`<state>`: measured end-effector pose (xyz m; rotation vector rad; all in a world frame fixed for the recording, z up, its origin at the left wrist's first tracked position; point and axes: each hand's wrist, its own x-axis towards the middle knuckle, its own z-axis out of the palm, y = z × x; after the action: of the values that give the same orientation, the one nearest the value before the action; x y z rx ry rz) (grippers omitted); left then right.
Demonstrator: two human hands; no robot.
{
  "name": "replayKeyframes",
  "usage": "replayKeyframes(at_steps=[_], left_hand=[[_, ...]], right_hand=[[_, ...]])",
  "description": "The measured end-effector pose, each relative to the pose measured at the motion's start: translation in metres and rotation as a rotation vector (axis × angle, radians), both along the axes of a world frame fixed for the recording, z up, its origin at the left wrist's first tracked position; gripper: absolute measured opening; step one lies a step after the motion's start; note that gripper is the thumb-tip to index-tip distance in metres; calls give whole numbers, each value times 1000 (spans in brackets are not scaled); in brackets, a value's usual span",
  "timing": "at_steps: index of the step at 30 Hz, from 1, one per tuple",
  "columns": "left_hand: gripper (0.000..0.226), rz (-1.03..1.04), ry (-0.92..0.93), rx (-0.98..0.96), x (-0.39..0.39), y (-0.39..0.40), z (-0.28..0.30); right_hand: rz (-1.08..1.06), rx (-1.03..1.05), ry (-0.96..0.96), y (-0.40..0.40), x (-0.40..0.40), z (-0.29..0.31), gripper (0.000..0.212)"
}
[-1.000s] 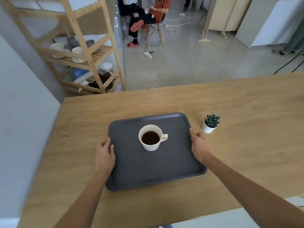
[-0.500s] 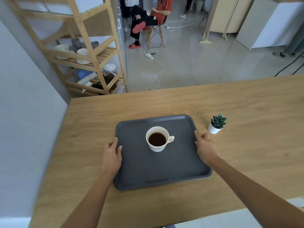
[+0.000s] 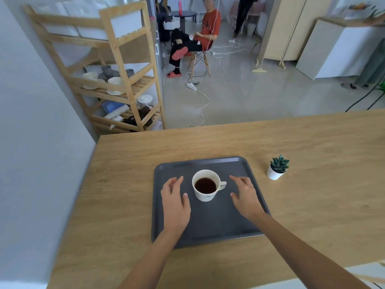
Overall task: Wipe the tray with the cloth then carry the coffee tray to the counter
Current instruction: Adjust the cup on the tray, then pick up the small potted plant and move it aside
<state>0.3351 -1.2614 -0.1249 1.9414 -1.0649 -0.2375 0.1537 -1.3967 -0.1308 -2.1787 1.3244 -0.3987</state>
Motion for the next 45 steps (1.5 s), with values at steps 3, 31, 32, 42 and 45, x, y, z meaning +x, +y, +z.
replayKeyframes(at_steps=[3, 31, 32, 42, 45], left_hand=[[48, -83, -70, -196, -31, -17, 18], [44, -465, 692, 151, -132, -220, 31], [44, -454, 699, 125, -120, -221, 39], [42, -81, 604, -77, 83, -149, 84], [42, 41, 555, -94, 153, -103, 74]], right_hand=[[-111, -82, -85, -5, -24, 6, 53], [-217, 368, -517, -126, -101, 27, 50], [-171, 376, -526, -130, -90, 37, 50], [260, 518, -529, -112, 135, 82, 51], [342, 604, -490, -85, 221, 70, 50]])
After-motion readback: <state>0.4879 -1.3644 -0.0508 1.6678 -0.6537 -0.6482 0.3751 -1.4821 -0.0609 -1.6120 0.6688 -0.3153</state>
